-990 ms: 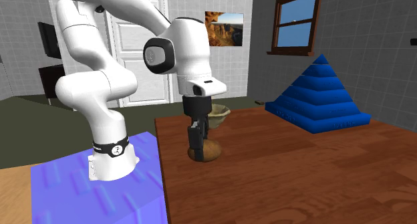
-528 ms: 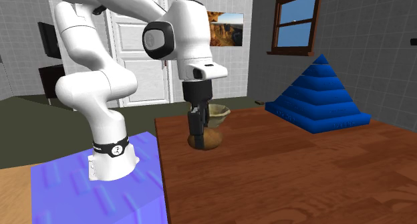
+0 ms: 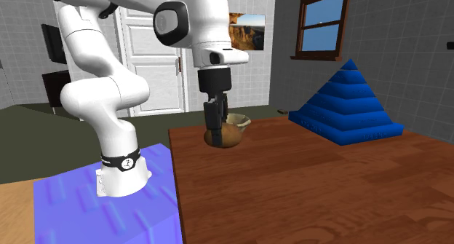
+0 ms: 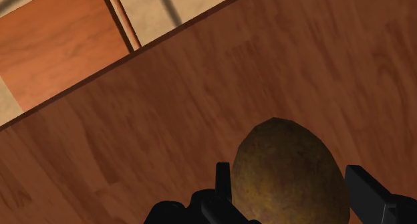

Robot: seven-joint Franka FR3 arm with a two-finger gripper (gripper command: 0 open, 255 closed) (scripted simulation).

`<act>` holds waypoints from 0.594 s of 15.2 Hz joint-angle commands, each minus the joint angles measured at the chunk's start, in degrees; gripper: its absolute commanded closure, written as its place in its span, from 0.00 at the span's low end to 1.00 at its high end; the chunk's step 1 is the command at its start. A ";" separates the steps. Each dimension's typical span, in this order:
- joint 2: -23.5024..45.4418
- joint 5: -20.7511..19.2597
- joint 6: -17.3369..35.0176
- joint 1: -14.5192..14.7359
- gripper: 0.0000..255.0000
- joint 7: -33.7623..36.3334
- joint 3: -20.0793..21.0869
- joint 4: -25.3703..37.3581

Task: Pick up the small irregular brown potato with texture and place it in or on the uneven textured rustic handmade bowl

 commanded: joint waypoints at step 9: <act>-3.07 -0.22 -8.79 -0.03 1.00 -0.12 -0.56 5.70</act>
